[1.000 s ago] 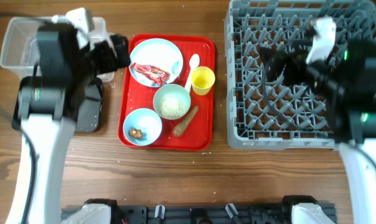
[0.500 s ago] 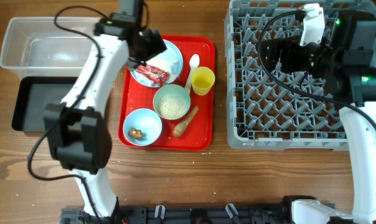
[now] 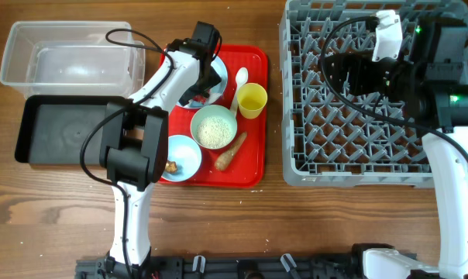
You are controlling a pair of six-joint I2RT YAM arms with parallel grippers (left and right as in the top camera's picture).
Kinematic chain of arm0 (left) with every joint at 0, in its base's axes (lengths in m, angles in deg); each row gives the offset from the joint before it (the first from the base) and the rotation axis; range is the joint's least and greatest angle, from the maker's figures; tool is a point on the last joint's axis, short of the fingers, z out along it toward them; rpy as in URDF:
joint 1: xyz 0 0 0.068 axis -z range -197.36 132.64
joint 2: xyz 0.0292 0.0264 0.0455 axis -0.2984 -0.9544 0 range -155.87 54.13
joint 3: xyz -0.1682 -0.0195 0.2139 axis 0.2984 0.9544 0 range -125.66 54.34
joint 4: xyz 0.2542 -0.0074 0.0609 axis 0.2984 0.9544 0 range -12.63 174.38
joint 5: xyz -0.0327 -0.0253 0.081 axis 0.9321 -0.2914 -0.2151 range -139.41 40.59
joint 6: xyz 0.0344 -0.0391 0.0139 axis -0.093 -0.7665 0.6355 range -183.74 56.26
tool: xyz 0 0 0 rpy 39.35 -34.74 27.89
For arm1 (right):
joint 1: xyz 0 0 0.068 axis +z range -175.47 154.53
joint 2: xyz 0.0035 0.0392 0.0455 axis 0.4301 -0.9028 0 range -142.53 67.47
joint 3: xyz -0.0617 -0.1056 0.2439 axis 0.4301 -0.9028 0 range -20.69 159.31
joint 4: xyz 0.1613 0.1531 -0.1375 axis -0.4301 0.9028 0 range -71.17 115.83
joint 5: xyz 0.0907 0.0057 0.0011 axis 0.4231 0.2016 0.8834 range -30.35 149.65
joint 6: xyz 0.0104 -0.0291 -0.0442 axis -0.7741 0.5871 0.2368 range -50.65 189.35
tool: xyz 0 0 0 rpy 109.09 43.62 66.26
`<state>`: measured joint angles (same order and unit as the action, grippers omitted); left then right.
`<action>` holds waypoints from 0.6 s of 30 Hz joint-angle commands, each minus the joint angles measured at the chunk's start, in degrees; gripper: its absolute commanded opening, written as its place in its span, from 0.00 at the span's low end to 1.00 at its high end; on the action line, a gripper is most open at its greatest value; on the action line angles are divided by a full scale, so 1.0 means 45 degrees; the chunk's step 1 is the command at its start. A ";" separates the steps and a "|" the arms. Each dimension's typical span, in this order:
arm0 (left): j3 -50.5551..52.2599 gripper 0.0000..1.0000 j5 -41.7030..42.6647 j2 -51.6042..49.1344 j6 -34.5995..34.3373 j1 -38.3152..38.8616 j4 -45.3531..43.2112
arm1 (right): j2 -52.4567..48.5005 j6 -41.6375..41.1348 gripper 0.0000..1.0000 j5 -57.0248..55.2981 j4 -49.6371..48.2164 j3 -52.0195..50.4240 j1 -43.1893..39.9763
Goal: Sort waste into correct bins and load items into the dishwasher rack
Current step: 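Grasp the red wrapper and tissue on the plate with the left gripper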
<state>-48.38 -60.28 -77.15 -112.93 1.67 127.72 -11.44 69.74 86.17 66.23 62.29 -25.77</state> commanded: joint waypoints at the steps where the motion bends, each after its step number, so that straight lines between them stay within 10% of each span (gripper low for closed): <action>1: -0.0083 0.24 -0.0117 -0.0617 -0.0170 -0.0034 0.0063 | -0.0107 0.0253 1.00 -0.0559 0.0015 0.0248 0.0073; 3: -0.0083 0.04 -0.0121 -0.0607 -0.0146 -0.0039 0.0058 | -0.0112 0.0253 1.00 -0.0568 0.0005 0.0248 0.0073; 18: -0.0971 0.04 -0.1467 0.4716 0.1987 -0.3891 -0.0724 | -0.0107 0.0219 1.00 -0.0607 -0.0301 0.0248 0.0078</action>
<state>-53.45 -64.35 -52.74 -106.13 -9.33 127.00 -11.44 69.71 83.99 64.68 62.29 -25.77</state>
